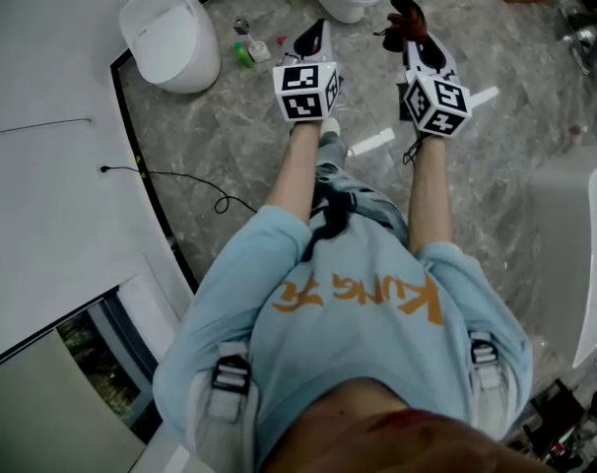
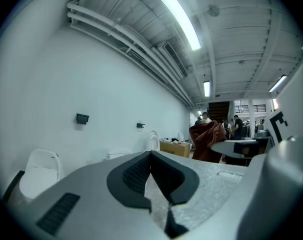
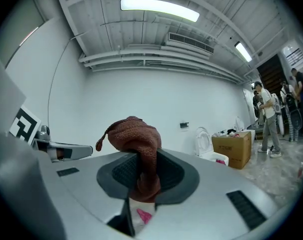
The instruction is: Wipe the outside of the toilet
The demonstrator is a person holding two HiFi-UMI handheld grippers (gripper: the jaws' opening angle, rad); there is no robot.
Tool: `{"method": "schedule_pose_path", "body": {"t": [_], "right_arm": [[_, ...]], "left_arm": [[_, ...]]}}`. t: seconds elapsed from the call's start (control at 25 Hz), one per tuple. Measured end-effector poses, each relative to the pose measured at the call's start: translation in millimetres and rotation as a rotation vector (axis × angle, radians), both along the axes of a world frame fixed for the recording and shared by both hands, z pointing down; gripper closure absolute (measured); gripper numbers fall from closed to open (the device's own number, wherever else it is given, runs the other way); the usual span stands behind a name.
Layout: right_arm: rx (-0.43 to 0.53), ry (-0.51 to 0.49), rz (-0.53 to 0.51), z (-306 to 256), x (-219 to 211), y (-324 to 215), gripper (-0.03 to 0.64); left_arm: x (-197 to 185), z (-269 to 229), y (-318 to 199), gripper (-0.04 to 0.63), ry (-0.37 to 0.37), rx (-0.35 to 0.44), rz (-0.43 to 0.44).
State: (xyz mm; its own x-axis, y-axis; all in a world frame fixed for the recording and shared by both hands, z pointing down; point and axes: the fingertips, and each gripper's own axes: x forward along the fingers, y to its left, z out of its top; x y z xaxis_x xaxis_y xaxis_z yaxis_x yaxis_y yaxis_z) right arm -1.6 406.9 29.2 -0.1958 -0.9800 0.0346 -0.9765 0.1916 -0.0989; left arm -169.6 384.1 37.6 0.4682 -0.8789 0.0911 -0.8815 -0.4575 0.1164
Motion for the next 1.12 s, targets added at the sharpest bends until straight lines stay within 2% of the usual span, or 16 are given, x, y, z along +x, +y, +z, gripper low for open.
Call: {"method": "schedule_pose_path", "body": {"t": [0.24, 0.4, 0.6, 0.72, 0.96, 1.12], "right_arm": [[0.021, -0.005, 0.009, -6.1, 3.8, -32.2, 0.541], [-0.004, 0.034, 0.013, 13.6, 12.6, -70.2, 0.541], [-0.041, -0.003, 0.038, 38.4, 39.7, -135.5, 0.541], [-0.094, 0.007, -0.019, 63.5, 23.4, -186.6, 0.541], [-0.228, -0.044, -0.059, 149.5, -2.3, -278.7, 0.541], [-0.281, -0.071, -0.061, 176.1, -3.6, -336.4, 0.541]], "left_arm": [[-0.1, 0.7, -35.6, 0.600, 0.036, 0.004, 0.012], [6.7, 22.4, -83.1, 0.600, 0.091, -0.030, 0.014], [27.8, 52.9, -147.5, 0.600, 0.138, -0.077, 0.019], [15.7, 80.1, -189.7, 0.600, 0.168, -0.144, -0.030], [-12.9, 173.7, -265.5, 0.600, 0.116, -0.329, -0.074], [-4.7, 195.5, -326.6, 0.600, 0.081, -0.386, -0.051]]}}
